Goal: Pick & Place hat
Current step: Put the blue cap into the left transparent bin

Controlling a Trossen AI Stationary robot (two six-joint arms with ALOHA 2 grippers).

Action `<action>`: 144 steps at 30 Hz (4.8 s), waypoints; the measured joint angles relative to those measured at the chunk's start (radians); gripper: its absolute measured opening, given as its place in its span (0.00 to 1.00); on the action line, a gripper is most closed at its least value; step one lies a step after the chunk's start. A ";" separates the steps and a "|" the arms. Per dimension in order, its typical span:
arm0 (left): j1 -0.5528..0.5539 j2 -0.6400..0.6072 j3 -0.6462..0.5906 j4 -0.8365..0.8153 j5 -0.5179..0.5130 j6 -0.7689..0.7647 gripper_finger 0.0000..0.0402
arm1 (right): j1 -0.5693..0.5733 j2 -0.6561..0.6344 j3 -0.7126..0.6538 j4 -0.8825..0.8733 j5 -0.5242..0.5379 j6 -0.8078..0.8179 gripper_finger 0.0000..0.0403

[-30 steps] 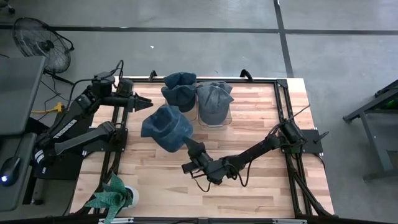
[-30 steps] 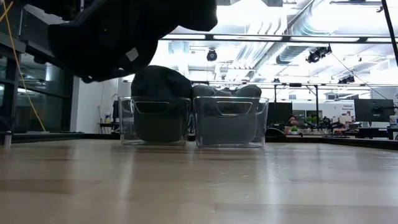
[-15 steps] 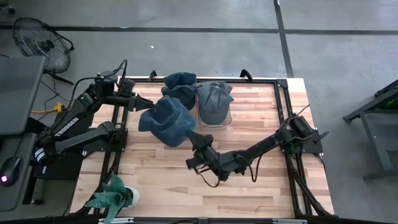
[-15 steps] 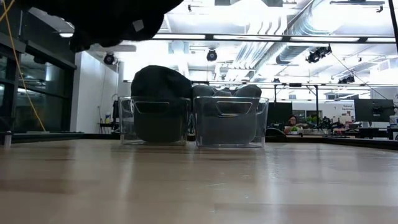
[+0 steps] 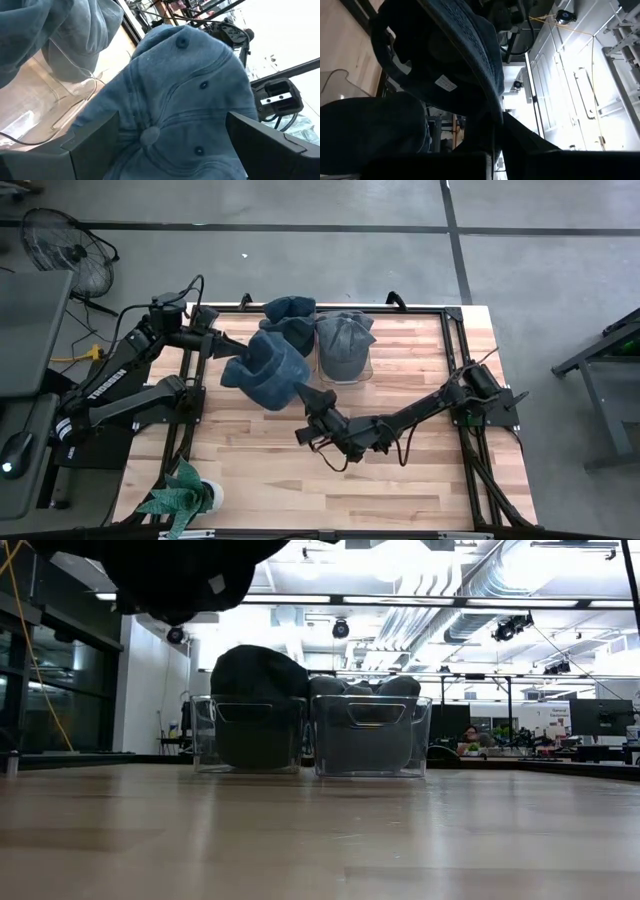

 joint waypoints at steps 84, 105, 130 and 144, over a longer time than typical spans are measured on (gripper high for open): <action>-0.242 0.019 0.001 0.285 -0.155 -0.048 0.90 | 0.030 -0.076 -0.001 -0.502 0.154 0.373 0.01; -0.242 0.115 0.000 0.162 -0.122 -0.072 0.90 | 0.093 -0.153 0.000 -0.514 0.114 0.204 0.01; -0.242 0.143 0.000 0.153 -0.095 -0.089 0.90 | 0.124 -0.153 0.000 -0.345 0.085 0.051 0.01; -0.242 0.143 -0.001 0.140 -0.091 -0.167 0.90 | 0.029 -0.153 0.000 -0.337 0.045 0.078 0.01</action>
